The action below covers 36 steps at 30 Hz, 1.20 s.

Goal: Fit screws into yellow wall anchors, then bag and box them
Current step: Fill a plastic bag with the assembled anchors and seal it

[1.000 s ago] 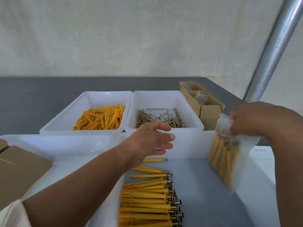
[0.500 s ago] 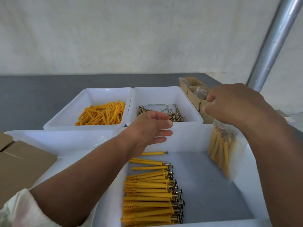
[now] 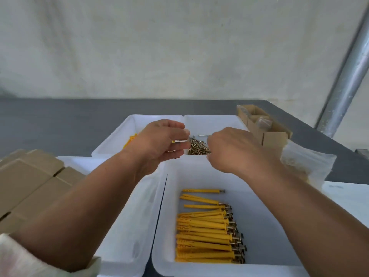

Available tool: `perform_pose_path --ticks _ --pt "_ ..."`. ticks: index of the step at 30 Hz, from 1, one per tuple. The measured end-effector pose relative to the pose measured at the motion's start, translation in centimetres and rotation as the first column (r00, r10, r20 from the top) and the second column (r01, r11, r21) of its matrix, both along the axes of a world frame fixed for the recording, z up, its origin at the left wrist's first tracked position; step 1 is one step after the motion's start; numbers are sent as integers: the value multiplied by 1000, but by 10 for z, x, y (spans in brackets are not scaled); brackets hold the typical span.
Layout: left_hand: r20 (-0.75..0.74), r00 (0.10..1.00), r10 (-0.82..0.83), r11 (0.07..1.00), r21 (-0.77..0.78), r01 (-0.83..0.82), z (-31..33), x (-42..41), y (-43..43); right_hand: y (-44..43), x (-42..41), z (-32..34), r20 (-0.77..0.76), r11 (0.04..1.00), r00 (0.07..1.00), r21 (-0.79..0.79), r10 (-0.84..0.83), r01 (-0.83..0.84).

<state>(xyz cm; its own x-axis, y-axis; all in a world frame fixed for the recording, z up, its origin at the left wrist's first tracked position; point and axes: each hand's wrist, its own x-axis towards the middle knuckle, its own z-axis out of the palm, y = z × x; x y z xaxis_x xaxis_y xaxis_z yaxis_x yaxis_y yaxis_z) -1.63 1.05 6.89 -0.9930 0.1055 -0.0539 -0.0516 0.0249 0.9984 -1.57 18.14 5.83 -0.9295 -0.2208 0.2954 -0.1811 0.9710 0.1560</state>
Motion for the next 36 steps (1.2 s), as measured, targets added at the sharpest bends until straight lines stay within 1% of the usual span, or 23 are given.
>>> perform_pose_path --ticks 3,5,7,8,10,12,14,15,16,20,22,25,29,33,36 --pt "27 998 65 994 -90 -62 -4 -2 -40 -11 -9 -17 -17 988 991 -79 130 -131" --pt "50 995 90 980 -183 -80 -9 -4 -68 -13 -13 -30 16 973 981 -126 195 -191" --pt "65 991 121 943 -319 -95 -15 -5 -93 -11 -16 -39 92 968 972 -154 214 -199" --pt "69 988 135 906 -412 -95 -19 -6 -103 -10 -17 -44 109 965 968 -162 225 -206" --pt "70 985 155 782 -618 -79 -26 -8 -120 -8 -20 -50 122 958 961 -179 247 -223" --pt "53 984 172 608 -791 -64 -33 -9 -131 -8 -22 -53 124 954 959 -196 256 -229" --pt "-12 986 167 405 -911 -79 -39 -9 -132 -7 -22 -53 119 952 960 -207 253 -225" --pt "-39 988 151 328 -941 -87 -42 -8 -131 -8 -22 -53 115 953 961 -201 251 -225" --pt "-52 990 133 282 -955 -88 -46 -7 -128 -9 -22 -53 110 955 962 -195 248 -224" --pt "-99 995 30 169 -980 -103 -64 -11 -120 -10 -20 -54 102 956 962 -182 252 -231" --pt "-106 994 -25 164 -981 -101 -69 -13 -118 -10 -19 -54 98 955 962 -180 257 -237" --pt "-37 994 -106 192 -981 -16 -72 -15 -116 -10 -18 -54 86 955 961 -168 262 -245" --pt "40 988 -151 243 -967 77 -77 -15 -116 -10 -19 -55 69 955 962 -154 264 -252" --pt "139 971 -192 231 -956 182 -77 -14 -116 -9 -20 -56 65 954 961 -156 268 -256" --pt "214 955 -204 307 -912 270 -77 -13 -115 -9 -21 -57 62 953 961 -162 269 -256"
